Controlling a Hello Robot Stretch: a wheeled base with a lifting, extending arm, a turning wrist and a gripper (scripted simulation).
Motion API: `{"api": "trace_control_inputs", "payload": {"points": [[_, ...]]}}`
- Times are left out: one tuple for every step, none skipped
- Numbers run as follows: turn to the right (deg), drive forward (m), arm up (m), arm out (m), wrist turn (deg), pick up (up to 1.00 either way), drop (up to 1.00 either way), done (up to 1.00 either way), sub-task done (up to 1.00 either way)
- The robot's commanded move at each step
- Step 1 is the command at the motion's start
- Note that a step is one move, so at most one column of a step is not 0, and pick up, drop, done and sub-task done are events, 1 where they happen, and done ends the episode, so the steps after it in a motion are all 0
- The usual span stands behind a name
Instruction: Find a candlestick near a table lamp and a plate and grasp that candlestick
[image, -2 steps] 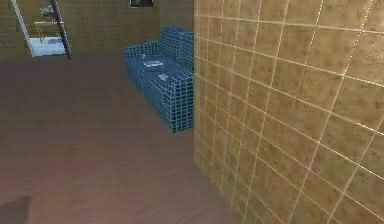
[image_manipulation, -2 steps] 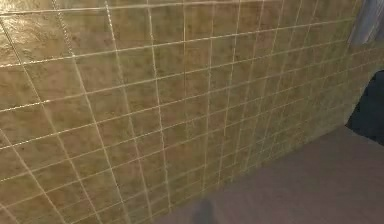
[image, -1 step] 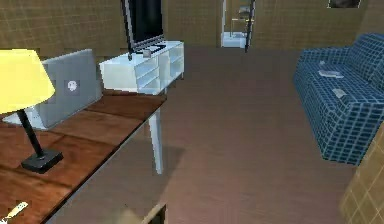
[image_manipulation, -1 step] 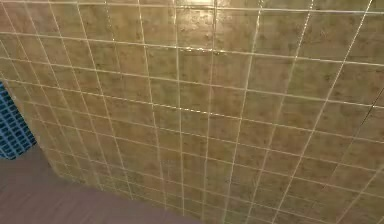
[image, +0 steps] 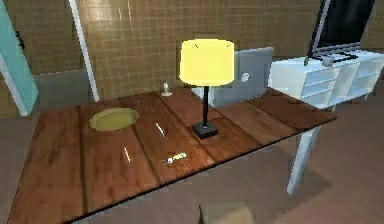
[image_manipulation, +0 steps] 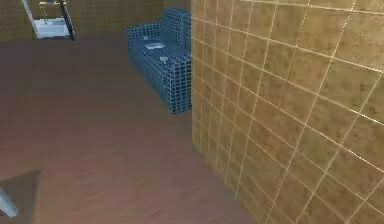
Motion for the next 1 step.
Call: {"api": "trace_control_inputs", "payload": {"points": [[-45.0,0.00,0.00,0.00,0.0,0.00,0.00,0.00,0.00]]}}
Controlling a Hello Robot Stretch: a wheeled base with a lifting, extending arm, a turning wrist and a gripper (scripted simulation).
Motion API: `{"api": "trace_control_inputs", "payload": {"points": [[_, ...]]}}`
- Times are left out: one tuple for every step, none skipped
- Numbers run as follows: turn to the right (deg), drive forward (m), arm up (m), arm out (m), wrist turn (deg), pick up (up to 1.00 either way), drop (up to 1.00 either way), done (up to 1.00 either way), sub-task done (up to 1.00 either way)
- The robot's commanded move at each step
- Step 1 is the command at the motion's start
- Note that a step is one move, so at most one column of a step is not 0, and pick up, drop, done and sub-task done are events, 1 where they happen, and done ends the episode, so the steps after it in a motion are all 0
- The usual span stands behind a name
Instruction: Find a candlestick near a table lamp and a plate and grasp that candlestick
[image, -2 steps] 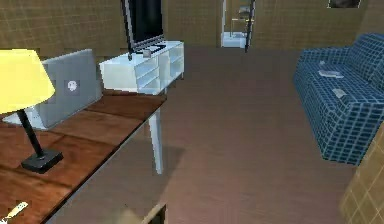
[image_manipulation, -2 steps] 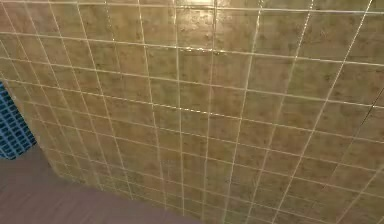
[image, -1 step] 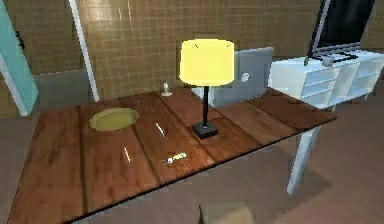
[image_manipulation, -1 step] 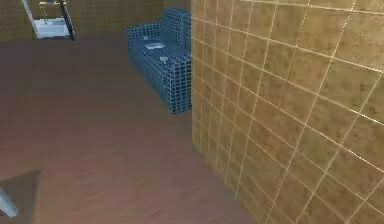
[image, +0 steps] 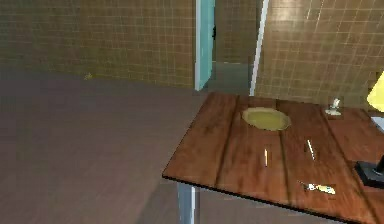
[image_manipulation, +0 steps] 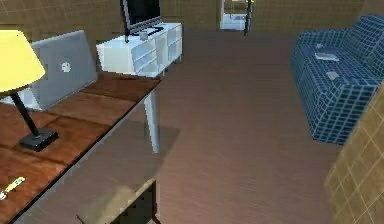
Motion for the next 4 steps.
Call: {"api": "trace_control_inputs", "payload": {"points": [[-45.0,0.00,0.00,0.00,0.0,0.00,0.00,0.00,0.00],[0.0,0.95,0.00,0.00,0.0,0.00,0.00,0.00,0.00],[45.0,0.00,0.00,0.00,0.0,0.00,0.00,0.00,0.00],[15.0,0.00,0.00,0.00,0.0,0.00,0.00,0.00,0.00]]}}
